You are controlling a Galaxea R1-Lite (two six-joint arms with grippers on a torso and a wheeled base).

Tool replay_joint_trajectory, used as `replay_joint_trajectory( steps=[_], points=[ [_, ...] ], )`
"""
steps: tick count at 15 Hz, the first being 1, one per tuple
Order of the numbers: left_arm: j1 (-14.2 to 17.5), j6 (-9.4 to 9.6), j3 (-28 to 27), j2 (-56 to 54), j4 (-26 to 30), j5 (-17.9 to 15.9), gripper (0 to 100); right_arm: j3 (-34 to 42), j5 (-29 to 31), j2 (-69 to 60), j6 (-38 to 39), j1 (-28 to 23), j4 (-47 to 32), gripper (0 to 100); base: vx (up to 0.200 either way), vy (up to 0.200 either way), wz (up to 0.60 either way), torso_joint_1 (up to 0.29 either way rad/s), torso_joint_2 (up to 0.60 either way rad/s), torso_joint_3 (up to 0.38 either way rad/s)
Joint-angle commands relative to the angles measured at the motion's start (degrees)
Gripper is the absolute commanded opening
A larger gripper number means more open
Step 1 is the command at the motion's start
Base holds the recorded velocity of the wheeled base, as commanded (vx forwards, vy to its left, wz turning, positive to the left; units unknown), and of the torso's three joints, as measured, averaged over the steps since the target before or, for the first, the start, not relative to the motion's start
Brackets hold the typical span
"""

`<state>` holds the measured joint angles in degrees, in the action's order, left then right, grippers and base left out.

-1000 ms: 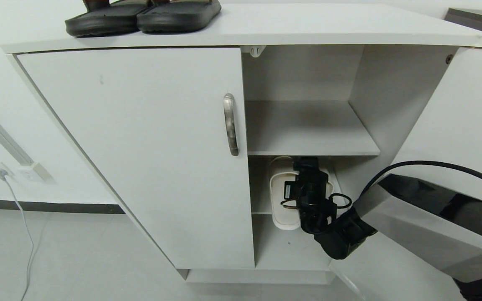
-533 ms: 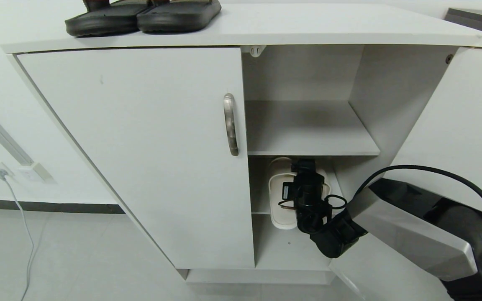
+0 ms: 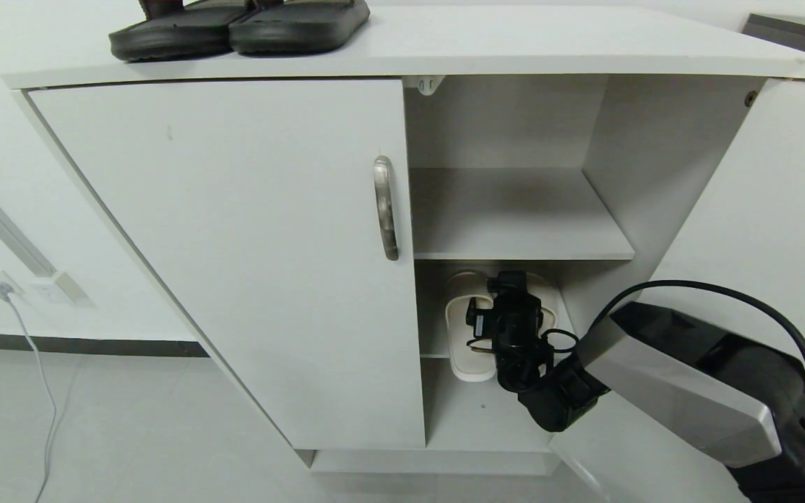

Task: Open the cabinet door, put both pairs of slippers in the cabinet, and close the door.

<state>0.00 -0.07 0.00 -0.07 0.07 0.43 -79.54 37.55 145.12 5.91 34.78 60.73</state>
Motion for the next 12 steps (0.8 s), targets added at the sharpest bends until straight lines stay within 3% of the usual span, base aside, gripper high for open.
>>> replay_joint_trajectory(
  steps=[1,4,12],
  points=[
    [0.0,-0.01,0.0,0.1,0.0,0.0,0,2.6,0.0,-1.9,0.1,0.3,0.2,100,0.0,0.0,0.0,0.0,0.0,0.0],
    [0.0,-0.01,0.0,0.1,0.0,-0.1,0,8.4,0.1,-6.7,0.2,1.9,0.8,100,0.0,0.0,0.0,0.0,0.0,0.0],
    [0.0,0.07,0.0,0.1,0.0,-0.1,0,40.0,-0.2,-25.3,0.3,12.9,10.9,100,0.0,0.0,0.0,0.0,0.0,0.0]
  ],
)
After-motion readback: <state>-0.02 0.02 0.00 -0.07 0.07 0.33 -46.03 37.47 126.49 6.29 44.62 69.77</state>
